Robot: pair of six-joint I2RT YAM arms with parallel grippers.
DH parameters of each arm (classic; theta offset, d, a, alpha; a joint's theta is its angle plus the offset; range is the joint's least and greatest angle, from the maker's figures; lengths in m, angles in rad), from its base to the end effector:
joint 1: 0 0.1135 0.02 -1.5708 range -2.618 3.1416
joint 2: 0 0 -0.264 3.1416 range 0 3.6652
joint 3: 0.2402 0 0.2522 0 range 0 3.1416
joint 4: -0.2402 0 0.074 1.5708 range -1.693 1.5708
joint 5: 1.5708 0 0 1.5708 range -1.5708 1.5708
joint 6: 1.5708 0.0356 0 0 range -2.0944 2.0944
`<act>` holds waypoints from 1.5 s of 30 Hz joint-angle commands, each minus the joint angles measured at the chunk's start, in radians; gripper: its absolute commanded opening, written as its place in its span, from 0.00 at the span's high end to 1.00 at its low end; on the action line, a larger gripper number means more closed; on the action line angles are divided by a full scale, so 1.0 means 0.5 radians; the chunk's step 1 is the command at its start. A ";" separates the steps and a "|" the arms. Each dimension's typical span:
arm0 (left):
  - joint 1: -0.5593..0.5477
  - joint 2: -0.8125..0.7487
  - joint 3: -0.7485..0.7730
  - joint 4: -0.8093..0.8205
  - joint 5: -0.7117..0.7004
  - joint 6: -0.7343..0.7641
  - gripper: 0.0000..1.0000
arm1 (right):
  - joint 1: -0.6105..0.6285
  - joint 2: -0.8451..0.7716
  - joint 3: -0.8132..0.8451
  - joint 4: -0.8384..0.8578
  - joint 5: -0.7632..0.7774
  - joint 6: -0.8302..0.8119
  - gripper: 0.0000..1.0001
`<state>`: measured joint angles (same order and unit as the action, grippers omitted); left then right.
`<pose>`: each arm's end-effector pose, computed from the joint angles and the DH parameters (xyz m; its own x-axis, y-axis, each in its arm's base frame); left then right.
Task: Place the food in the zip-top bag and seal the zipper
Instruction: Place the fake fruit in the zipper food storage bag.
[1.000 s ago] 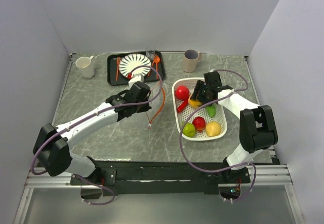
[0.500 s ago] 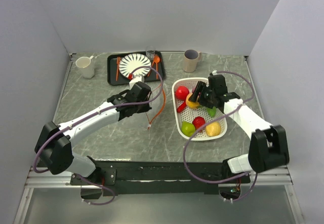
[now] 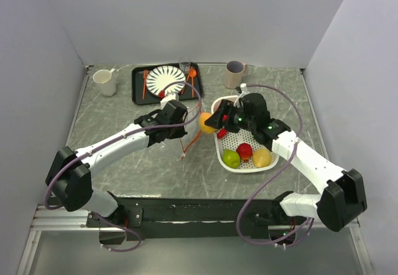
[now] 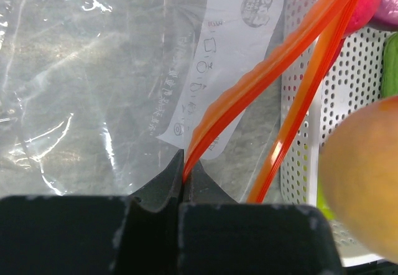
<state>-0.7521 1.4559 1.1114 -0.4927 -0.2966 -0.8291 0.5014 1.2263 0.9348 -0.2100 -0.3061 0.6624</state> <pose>0.2356 -0.2062 0.2692 -0.7428 -0.2707 -0.6124 -0.0551 0.9362 -0.3470 0.2381 0.1427 0.2972 -0.7568 0.2539 -0.6023 -0.2848 0.7013 0.6535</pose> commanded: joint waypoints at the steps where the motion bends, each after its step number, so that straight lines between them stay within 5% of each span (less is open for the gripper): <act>1: 0.004 -0.016 0.072 0.031 0.059 -0.020 0.99 | 0.065 0.121 0.149 0.196 -0.081 0.096 0.64; 9: 0.004 -0.074 0.044 0.086 0.114 -0.011 0.99 | 0.111 0.305 0.220 0.227 -0.094 0.077 0.64; 20: 0.004 -0.209 0.090 0.062 0.151 -0.005 0.99 | 0.172 0.539 0.480 -0.175 0.223 -0.082 0.59; 33: 0.007 -0.246 0.145 -0.036 0.029 -0.023 0.99 | 0.230 0.462 0.618 -0.249 0.161 -0.226 0.05; 36: 0.007 -0.252 0.152 -0.058 -0.002 -0.026 0.99 | 0.230 0.395 0.609 -0.292 0.238 -0.239 0.00; 41: 0.007 -0.267 0.161 -0.088 -0.039 -0.029 0.99 | 0.227 0.241 0.539 -0.307 0.373 -0.196 0.00; 45: 0.007 -0.276 0.176 -0.122 -0.082 -0.035 0.99 | 0.230 0.180 0.426 -0.316 0.434 -0.156 0.09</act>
<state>-0.7521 1.3579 1.1477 -0.5438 -0.2970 -0.8333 0.6109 1.3727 1.1843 -0.3687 -0.1520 0.5678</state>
